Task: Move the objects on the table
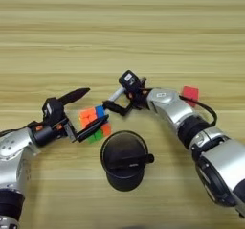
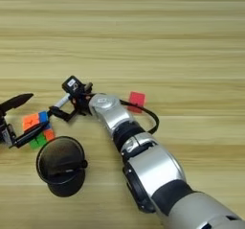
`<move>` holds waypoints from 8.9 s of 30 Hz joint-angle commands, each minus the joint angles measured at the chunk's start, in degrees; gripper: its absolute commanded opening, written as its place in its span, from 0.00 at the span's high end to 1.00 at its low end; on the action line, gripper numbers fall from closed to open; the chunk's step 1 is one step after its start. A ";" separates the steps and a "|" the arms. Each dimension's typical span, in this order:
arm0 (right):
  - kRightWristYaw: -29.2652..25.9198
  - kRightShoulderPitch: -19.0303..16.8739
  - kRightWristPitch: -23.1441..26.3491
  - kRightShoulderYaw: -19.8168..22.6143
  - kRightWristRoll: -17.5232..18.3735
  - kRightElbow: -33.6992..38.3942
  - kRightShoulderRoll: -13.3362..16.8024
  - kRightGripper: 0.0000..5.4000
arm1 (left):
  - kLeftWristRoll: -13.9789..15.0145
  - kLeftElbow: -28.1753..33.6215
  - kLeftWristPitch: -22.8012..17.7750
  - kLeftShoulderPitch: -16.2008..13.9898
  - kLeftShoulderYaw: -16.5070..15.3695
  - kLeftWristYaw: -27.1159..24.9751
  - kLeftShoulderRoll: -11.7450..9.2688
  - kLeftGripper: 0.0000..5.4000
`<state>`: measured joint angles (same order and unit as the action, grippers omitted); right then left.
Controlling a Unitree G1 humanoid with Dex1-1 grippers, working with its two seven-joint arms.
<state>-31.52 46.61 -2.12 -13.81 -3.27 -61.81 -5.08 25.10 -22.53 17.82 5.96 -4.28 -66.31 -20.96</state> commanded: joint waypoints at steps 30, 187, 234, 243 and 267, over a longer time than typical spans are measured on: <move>-21.03 -32.12 23.96 -0.52 6.01 68.13 30.29 0.00 | -0.79 0.59 -0.34 1.07 0.56 0.66 -0.20 0.01; -35.95 -13.52 30.16 -4.48 15.60 100.73 51.86 0.86 | -1.56 0.38 -1.96 -3.00 3.11 -2.31 -3.34 0.00; -47.39 -4.11 26.87 -23.43 1.26 91.44 45.76 0.86 | -1.51 2.66 -2.21 -4.02 3.19 -1.32 -2.64 0.00; -48.80 -3.95 26.34 -25.62 -0.79 90.82 45.06 0.86 | -1.67 2.71 -2.07 -3.99 3.34 -0.94 -2.41 0.00; -47.86 -3.56 26.73 -22.22 -0.24 91.03 44.09 0.37 | -1.81 2.14 -1.98 -3.64 3.76 -0.89 -2.12 0.00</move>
<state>-79.31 41.78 24.51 -37.51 -4.04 28.46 38.51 24.52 -20.34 15.67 2.03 -0.80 -67.50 -23.16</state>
